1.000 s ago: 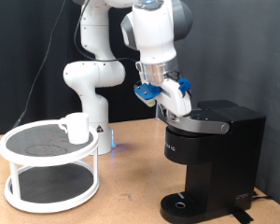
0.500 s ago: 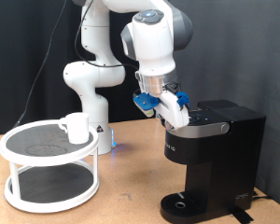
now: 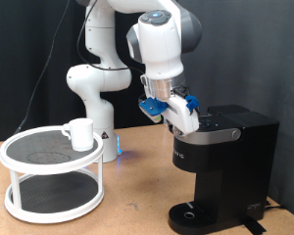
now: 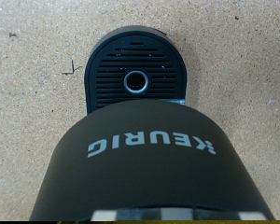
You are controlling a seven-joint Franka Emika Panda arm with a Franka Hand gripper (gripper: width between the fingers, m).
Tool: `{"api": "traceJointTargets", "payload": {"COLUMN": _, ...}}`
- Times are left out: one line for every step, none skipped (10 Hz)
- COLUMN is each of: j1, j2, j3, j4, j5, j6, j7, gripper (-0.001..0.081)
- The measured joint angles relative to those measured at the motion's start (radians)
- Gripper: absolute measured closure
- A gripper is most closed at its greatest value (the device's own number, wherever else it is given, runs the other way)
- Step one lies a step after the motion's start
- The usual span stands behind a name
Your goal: Make a cup of coffee with the keurig machine
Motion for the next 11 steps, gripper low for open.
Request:
{"api": "traceJointTargets", "payload": {"j1": -0.007, "j2": -0.016, "j3": -0.006, "j4": -0.013, "j5": 0.021, "j6": 0.001, "j7": -0.010, "gripper": 0.0806}}
{"api": "traceJointTargets", "payload": {"j1": -0.014, "j2": -0.034, "j3": -0.015, "j4": -0.024, "j5": 0.041, "j6": -0.001, "j7": -0.014, "gripper": 0.0806}}
{"api": "traceJointTargets", "payload": {"j1": -0.022, "j2": -0.052, "j3": -0.023, "j4": -0.033, "j5": 0.054, "j6": -0.010, "j7": -0.017, "gripper": 0.0806}}
{"api": "traceJointTargets", "payload": {"j1": -0.030, "j2": -0.070, "j3": -0.031, "j4": -0.037, "j5": 0.063, "j6": -0.026, "j7": -0.023, "gripper": 0.0806}}
{"api": "traceJointTargets", "payload": {"j1": -0.033, "j2": -0.085, "j3": -0.039, "j4": -0.041, "j5": 0.087, "j6": -0.035, "j7": -0.045, "gripper": 0.0806}}
{"api": "traceJointTargets", "payload": {"j1": -0.035, "j2": -0.101, "j3": -0.045, "j4": -0.054, "j5": 0.117, "j6": -0.036, "j7": -0.075, "gripper": 0.0806}}
{"api": "traceJointTargets", "payload": {"j1": -0.035, "j2": -0.099, "j3": -0.044, "j4": -0.054, "j5": 0.110, "j6": -0.036, "j7": -0.070, "gripper": 0.0806}}
{"api": "traceJointTargets", "payload": {"j1": -0.035, "j2": -0.099, "j3": -0.044, "j4": -0.054, "j5": 0.112, "j6": -0.036, "j7": -0.073, "gripper": 0.0806}}
{"api": "traceJointTargets", "payload": {"j1": -0.035, "j2": -0.105, "j3": -0.045, "j4": -0.061, "j5": 0.131, "j6": -0.039, "j7": -0.084, "gripper": 0.0806}}
{"api": "traceJointTargets", "payload": {"j1": -0.035, "j2": -0.125, "j3": -0.048, "j4": -0.083, "j5": 0.158, "j6": -0.039, "j7": -0.093, "gripper": 0.0806}}
{"api": "traceJointTargets", "payload": {"j1": -0.036, "j2": -0.156, "j3": -0.054, "j4": -0.115, "j5": 0.187, "j6": -0.039, "j7": -0.096, "gripper": 0.0806}}
